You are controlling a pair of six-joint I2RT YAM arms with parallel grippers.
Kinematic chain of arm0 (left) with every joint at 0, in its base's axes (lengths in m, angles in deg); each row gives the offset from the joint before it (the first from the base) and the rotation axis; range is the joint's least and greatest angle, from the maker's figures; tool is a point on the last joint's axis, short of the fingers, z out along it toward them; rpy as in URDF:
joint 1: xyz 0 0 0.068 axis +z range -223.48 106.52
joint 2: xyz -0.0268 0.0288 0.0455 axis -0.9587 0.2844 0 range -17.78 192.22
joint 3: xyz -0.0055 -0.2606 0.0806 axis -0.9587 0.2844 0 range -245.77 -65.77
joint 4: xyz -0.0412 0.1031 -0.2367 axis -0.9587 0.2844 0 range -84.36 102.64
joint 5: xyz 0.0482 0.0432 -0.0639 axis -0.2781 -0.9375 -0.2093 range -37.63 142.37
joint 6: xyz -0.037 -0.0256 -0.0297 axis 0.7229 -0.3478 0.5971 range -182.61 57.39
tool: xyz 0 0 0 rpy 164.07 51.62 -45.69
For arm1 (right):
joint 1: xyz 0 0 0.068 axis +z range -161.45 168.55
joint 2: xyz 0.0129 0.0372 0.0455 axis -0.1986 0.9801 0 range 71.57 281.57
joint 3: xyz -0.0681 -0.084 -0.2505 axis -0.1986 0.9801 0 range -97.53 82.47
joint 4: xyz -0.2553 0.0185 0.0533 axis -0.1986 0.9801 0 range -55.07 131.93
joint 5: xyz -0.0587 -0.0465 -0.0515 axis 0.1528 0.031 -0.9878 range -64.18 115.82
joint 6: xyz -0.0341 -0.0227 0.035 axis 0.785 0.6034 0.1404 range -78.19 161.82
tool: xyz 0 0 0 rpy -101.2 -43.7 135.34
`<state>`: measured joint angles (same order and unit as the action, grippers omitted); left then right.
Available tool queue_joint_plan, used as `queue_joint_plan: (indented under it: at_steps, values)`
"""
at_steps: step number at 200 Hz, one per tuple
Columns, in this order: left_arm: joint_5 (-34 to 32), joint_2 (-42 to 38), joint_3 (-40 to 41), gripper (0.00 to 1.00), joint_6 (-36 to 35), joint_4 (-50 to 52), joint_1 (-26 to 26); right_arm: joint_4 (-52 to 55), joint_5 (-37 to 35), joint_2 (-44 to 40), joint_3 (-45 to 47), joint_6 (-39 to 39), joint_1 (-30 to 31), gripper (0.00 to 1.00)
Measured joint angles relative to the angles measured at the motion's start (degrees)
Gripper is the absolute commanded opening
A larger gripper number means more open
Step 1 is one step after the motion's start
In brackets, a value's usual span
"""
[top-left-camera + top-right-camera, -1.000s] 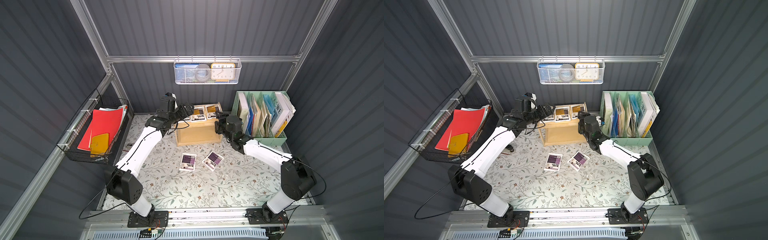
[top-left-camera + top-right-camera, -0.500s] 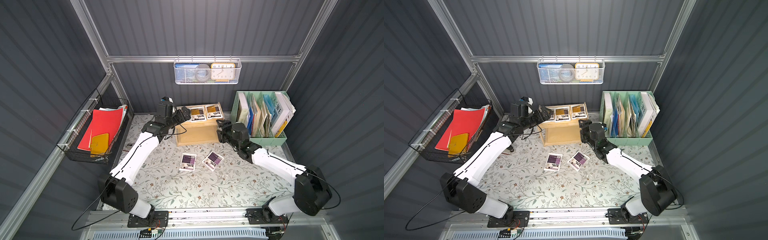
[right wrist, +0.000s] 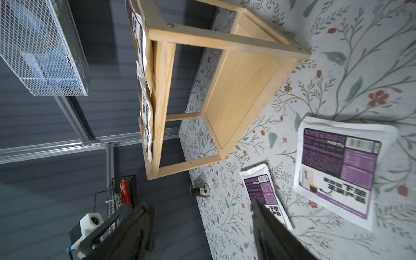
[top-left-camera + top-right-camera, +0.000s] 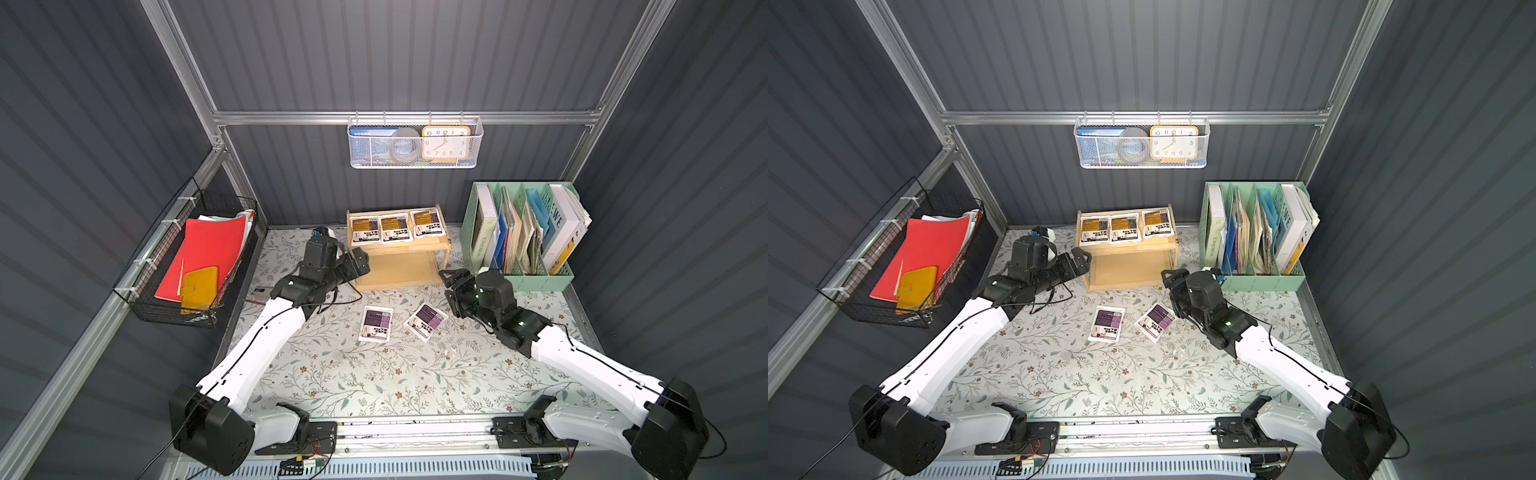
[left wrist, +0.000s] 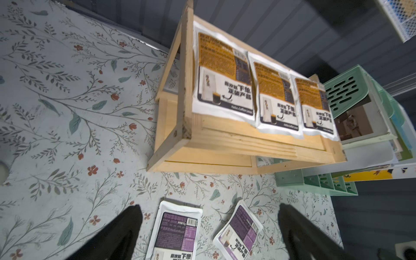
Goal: Place the bagged coffee beans on the shelf by color
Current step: Adjust the bagged coffee beans at the center of the board.
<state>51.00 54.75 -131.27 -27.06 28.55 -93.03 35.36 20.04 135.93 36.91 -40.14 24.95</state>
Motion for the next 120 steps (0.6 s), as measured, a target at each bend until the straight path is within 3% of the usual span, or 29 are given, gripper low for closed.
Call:
queue_joint_plan:
  at_steps: [60,120]
  values:
    - [0.4,-0.8,9.9,1.00,0.1,-2.1,0.0,8.0,-0.2,-1.0,0.0,3.0,1.9,0.75]
    - [1.0,-0.1,16.4,1.00,0.0,-2.7,0.0,9.5,3.3,3.0,-0.1,6.4,3.6,0.75]
